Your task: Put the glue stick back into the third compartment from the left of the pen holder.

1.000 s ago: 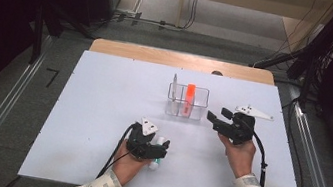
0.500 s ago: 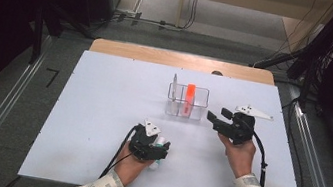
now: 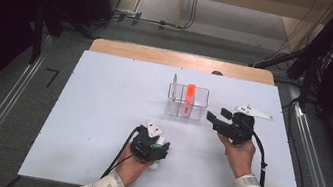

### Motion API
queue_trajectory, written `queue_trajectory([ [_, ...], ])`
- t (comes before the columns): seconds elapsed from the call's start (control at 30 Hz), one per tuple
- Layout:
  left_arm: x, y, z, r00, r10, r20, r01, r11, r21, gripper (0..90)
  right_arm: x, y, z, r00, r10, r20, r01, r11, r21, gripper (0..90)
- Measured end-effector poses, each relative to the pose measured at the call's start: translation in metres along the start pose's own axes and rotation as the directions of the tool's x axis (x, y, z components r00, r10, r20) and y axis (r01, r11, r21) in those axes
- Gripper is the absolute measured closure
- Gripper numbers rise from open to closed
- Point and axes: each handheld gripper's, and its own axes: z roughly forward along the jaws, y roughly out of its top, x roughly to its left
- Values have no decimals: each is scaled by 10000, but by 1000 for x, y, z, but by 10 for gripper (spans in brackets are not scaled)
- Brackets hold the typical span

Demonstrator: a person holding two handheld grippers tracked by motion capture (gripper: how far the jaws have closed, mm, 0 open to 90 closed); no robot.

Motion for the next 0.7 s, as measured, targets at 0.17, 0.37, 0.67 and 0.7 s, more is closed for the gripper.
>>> queue_trajectory([
  [0.17, -2, -1, 0, 9999, 64, -123, -64, 10000, 6, 453, 0, 0, 0, 10000, 11, -3, -11, 10000, 15, 346],
  [0.37, -4, -2, -1, 9994, 237, -268, -234, 9996, 128, 463, 0, 0, 0, 10000, 11, -18, -11, 10000, 20, 348],
  [0.67, -8, -4, -3, 9983, 332, -477, -326, 9994, 145, 488, 0, 0, 0, 10000, -2, -3, 2, 10000, -14, 349],
  [0.7, -8, -4, -3, 9981, 359, -499, -352, 9993, 150, 497, 0, 0, 0, 10000, 3, -14, -3, 10000, -17, 349],
])
